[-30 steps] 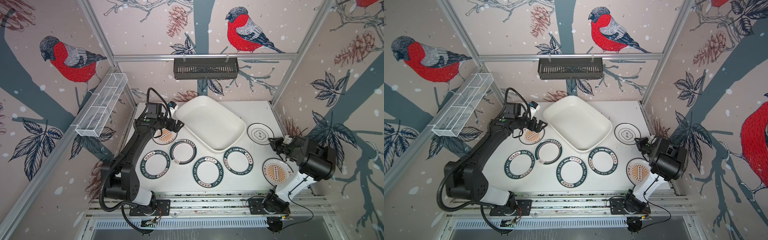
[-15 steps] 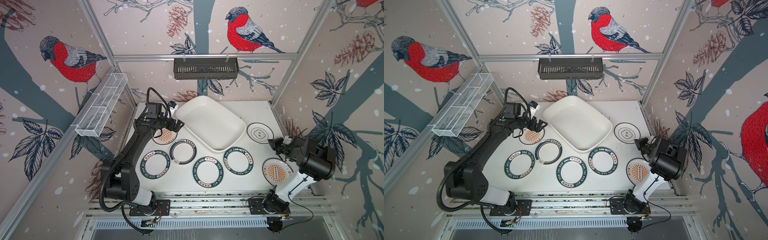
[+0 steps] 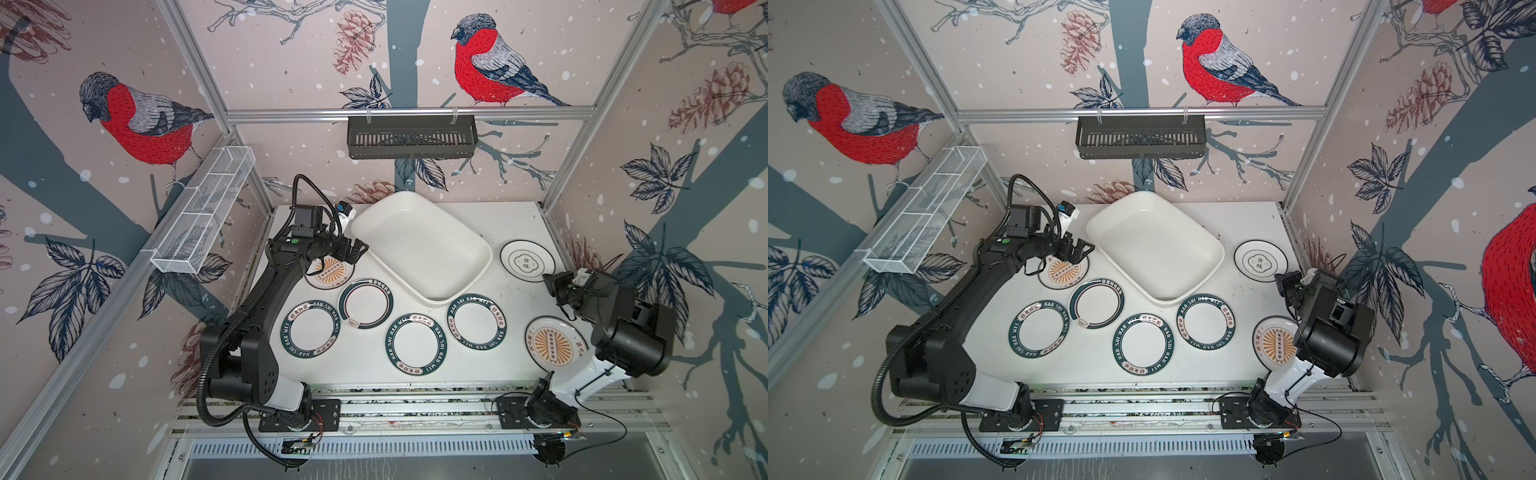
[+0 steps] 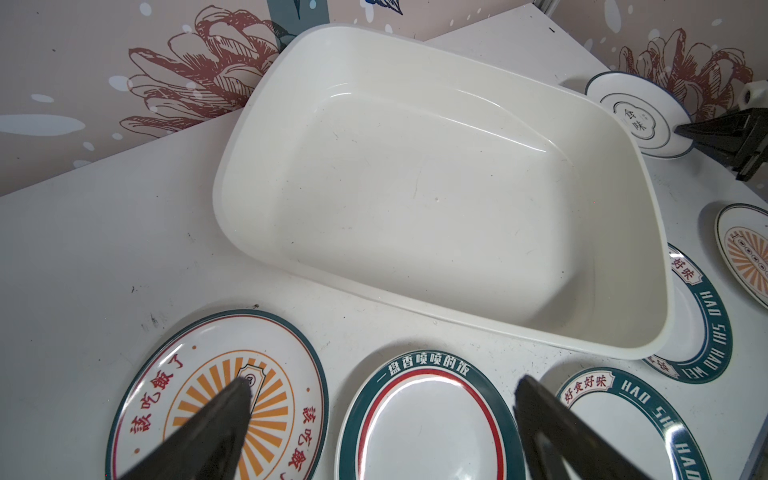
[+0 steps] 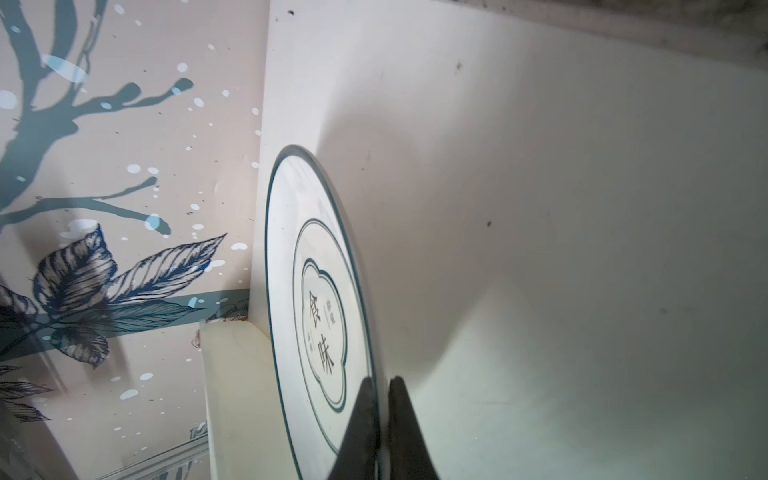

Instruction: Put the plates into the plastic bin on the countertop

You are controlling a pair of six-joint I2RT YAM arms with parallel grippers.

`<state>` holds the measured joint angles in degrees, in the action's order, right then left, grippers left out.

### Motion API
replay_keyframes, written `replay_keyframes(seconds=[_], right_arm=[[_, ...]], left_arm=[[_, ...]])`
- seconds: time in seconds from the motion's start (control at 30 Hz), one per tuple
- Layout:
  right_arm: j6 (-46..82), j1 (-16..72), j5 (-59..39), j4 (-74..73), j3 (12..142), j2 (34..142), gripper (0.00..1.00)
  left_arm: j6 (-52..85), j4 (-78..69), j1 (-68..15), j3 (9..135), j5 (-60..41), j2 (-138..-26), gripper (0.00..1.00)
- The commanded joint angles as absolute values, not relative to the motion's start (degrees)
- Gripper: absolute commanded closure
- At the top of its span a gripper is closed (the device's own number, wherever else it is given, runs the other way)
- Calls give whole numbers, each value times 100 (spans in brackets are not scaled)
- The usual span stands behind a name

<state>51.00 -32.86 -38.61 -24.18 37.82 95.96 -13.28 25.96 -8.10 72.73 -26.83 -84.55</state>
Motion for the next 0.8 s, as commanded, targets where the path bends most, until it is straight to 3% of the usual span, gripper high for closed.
replay_keyframes(seconds=[0.0, 0.43, 0.77], right_arm=[[5232, -3240, -3654, -2534, 3884, 9296, 98], [5020, -2871, -3126, -1644, 4612, 8346, 98], [4913, -1436, -2575, -1095, 5541, 8108, 98]], left_arm=[[-1266, 2487, -817, 7326, -2683, -8468, 2], [-1128, 2430, -820, 7435, -2342, -8481, 2], [-1090, 2366, -811, 7455, -1951, -8446, 2]])
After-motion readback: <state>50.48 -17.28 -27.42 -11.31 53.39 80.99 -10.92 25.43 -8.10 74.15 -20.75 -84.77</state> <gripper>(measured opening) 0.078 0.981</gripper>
